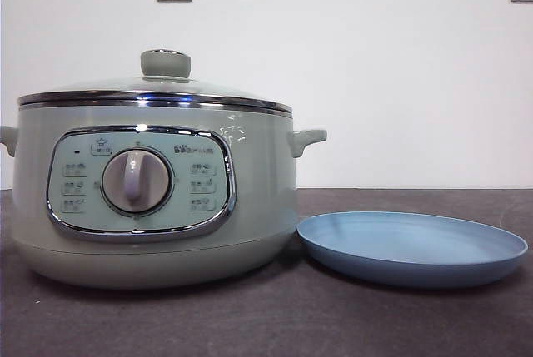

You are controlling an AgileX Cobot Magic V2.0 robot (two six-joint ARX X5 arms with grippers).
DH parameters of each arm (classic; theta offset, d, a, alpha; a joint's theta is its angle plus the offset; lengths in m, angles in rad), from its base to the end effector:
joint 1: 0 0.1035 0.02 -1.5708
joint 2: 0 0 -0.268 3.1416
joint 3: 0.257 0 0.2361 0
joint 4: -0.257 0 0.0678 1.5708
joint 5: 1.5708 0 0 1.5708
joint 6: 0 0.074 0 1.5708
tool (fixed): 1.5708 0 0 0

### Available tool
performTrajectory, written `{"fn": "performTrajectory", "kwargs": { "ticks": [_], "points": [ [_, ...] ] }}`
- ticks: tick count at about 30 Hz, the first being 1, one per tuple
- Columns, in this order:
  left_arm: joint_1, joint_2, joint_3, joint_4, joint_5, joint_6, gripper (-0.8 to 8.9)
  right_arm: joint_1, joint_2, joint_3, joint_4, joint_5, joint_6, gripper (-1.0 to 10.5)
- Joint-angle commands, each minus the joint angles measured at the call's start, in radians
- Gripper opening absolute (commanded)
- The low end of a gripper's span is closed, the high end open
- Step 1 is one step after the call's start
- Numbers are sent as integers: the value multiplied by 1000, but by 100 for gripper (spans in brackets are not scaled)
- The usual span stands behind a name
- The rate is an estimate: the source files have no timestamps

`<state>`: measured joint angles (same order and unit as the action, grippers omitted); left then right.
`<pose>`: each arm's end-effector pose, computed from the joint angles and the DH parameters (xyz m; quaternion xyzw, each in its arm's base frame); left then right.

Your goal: Take the pumpkin out from the steamer,put the pumpkin in the blue plate,close the lid

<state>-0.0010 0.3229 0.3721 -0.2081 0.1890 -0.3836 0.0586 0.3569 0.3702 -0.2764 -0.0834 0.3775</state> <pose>0.1297 -0.0140 0.2375 -0.1965 0.0956 -0.0778 0.9727 0.1325 0.0139 0.2234 0.1871 0.1420 0.0445 0.9710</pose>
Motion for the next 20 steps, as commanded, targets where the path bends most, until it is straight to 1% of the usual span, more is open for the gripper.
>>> {"fn": "performTrajectory", "kwargs": {
  "ticks": [1,3,7,8,11,13,15,18,20],
  "points": [
    [2,96,61,4,62,62,-6,1,60,59,5,-48,-86,-17],
    [2,170,115,3,122,95,-6,0,108,100,5,-88,-111,-17],
    [2,298,217,-15,226,131,-6,1,192,178,6,-148,-135,-17],
    [2,328,243,-18,256,136,-6,0,216,200,6,-171,-151,-17],
    [2,406,315,-27,357,153,-6,0,287,268,4,-266,-199,-17],
    [2,451,362,-42,431,153,-6,1,335,315,-2,-350,-218,-17],
    [1,494,409,-64,505,153,-6,1,389,363,-10,-454,-223,-17],
    [-1,536,461,-95,558,181,-4,1,454,415,-11,-568,-232,0],
    [-6,544,478,-101,564,195,1,2,480,435,-12,-598,-237,65]
  ]
}}
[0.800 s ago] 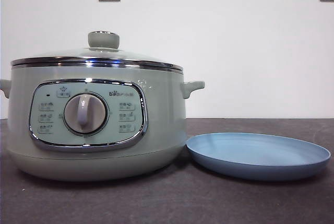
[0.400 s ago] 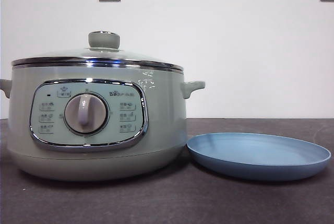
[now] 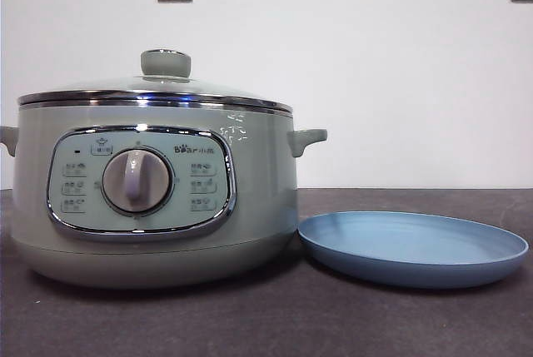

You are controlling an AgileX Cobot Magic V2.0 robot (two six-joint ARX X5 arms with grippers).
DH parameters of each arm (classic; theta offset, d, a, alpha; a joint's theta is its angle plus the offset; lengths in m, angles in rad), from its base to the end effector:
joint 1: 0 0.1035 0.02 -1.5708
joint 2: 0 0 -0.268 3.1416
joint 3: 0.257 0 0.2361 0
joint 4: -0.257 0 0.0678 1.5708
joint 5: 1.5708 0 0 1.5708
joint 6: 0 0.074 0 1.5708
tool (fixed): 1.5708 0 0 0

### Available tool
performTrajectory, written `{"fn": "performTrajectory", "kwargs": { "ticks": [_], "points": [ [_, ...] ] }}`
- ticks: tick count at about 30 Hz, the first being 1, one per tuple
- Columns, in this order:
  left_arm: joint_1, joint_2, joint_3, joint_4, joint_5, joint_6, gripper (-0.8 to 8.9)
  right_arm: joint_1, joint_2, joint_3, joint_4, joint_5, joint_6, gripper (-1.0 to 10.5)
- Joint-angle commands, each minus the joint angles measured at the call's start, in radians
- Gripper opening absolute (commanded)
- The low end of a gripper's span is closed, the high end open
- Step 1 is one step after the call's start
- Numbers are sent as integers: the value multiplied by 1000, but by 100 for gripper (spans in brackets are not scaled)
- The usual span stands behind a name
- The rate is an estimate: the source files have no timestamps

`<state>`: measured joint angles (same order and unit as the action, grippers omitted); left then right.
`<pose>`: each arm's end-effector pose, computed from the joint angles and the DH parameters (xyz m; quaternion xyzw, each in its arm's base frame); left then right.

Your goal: Take the pumpkin out from the steamer,put the pumpkin in the blue plate,close the lid

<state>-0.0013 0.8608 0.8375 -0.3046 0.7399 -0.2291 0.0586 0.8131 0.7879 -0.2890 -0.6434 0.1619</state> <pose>0.1909 -0.0501 0.3220 -0.1636 0.1921 -0.3376 0.9068 0.1835 0.0552 0.3132 0.1200 0.1768 0.3264 0.9208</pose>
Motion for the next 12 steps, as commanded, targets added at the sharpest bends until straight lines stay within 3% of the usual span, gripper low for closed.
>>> {"fn": "performTrajectory", "kwargs": {
  "ticks": [1,3,7,8,12],
  "points": [
    [-11,6,18,-6,13,43,3,2,37,25,0,-40,-21,118],
    [-17,6,21,-4,12,43,48,3,48,33,-5,-38,-21,203],
    [-33,6,21,-15,-40,21,431,3,53,35,-13,-29,-20,419],
    [-39,6,21,-19,-59,19,473,3,53,35,-13,-27,-17,455],
    [-77,6,21,-22,-101,11,474,2,53,35,-14,3,-10,480]
  ]
}}
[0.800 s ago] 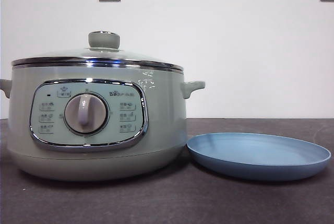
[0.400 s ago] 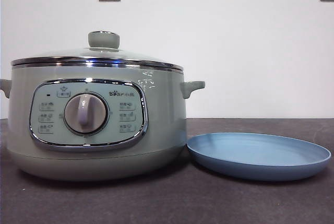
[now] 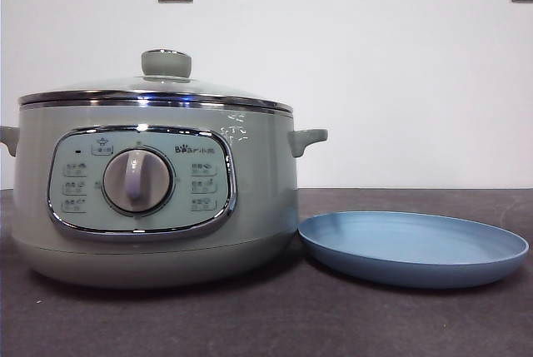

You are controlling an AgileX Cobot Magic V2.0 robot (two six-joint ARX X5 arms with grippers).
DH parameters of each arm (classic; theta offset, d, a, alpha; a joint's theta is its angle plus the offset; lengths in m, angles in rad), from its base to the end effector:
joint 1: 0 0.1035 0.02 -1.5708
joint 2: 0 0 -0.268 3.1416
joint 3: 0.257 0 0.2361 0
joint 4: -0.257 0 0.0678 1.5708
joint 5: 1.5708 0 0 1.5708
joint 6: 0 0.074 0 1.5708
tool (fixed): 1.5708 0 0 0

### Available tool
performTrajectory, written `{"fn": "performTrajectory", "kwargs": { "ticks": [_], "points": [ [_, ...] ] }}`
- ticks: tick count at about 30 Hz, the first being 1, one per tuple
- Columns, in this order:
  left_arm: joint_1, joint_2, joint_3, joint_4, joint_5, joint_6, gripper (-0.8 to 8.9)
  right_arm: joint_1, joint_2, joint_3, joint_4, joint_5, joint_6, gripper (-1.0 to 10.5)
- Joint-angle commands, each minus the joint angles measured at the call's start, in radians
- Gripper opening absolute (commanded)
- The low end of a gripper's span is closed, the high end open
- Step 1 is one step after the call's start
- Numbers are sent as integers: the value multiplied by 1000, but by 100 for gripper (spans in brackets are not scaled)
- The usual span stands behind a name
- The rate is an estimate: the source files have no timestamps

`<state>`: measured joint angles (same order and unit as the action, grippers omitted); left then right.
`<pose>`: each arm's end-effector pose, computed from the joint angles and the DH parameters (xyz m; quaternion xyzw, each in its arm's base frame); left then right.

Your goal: Take the pumpkin out from the steamer,put the pumpkin in the blue plate,close the lid

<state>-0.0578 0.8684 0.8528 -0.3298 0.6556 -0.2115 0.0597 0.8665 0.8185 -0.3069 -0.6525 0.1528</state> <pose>0.1922 -0.0563 0.3217 -0.1478 0.1996 -0.3247 0.9126 0.1931 0.0566 0.3127 0.1218 0.1945 0.3293 0.9159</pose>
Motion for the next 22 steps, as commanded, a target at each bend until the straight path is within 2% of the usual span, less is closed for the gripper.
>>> {"fn": "performTrajectory", "kwargs": {
  "ticks": [1,7,16,22],
  "points": [
    [-33,-1,6,3,-40,-5,474,2,-1,4,3,16,-1,479],
    [-119,15,23,13,-182,11,473,2,-1,4,3,26,-1,474],
    [-241,167,193,-174,-293,114,473,2,-1,4,-32,26,-1,473],
    [-310,274,268,-197,-337,138,472,2,-1,4,-39,26,-1,473]
  ]
}}
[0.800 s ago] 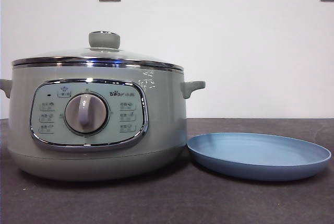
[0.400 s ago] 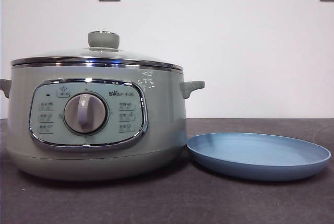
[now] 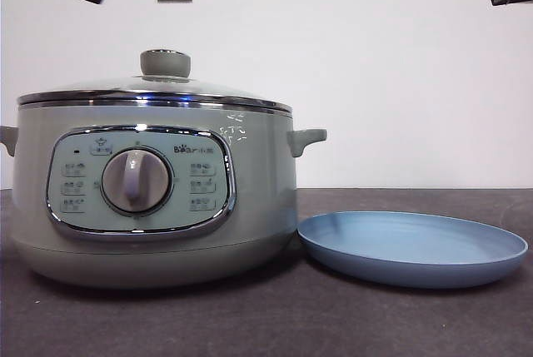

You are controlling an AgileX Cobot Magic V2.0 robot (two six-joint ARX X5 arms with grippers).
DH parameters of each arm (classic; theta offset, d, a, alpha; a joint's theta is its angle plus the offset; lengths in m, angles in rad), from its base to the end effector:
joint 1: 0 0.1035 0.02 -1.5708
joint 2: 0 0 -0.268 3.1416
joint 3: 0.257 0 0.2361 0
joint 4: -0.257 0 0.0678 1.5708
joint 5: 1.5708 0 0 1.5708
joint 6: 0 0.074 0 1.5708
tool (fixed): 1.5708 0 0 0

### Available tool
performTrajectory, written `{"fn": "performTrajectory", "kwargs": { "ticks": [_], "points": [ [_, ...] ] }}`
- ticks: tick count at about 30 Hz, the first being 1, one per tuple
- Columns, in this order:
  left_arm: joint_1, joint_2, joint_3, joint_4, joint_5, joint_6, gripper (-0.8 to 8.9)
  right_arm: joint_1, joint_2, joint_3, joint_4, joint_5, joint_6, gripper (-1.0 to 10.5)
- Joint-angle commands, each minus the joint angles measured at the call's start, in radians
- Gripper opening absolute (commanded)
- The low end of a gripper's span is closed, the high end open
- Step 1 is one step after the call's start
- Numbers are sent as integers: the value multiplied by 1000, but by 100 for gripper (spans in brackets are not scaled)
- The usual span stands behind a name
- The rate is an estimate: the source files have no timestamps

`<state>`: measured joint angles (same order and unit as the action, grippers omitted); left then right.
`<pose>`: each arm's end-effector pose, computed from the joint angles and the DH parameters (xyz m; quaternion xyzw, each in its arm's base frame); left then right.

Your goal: Take the pumpkin out from the steamer,put the pumpkin in the blue plate,close the lid

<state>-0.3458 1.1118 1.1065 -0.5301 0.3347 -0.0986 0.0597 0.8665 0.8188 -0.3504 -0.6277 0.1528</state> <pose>0.2254 -0.1070 0.3323 -0.0433 0.2800 -0.3084 0.9081 0.1922 0.0550 0.3073 0.1257 0.2145 0.3149 0.9160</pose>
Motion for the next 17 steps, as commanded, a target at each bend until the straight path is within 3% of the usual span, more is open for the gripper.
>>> {"fn": "performTrajectory", "kwargs": {
  "ticks": [1,6,17],
  "points": [
    [-34,44,19,5,-32,28,472,2,-1,4,4,1,-1,473],
    [-93,122,25,5,-128,78,472,2,-1,4,4,2,-1,473],
    [-159,224,25,6,-207,130,472,2,-1,4,4,2,-1,473]
  ]
}}
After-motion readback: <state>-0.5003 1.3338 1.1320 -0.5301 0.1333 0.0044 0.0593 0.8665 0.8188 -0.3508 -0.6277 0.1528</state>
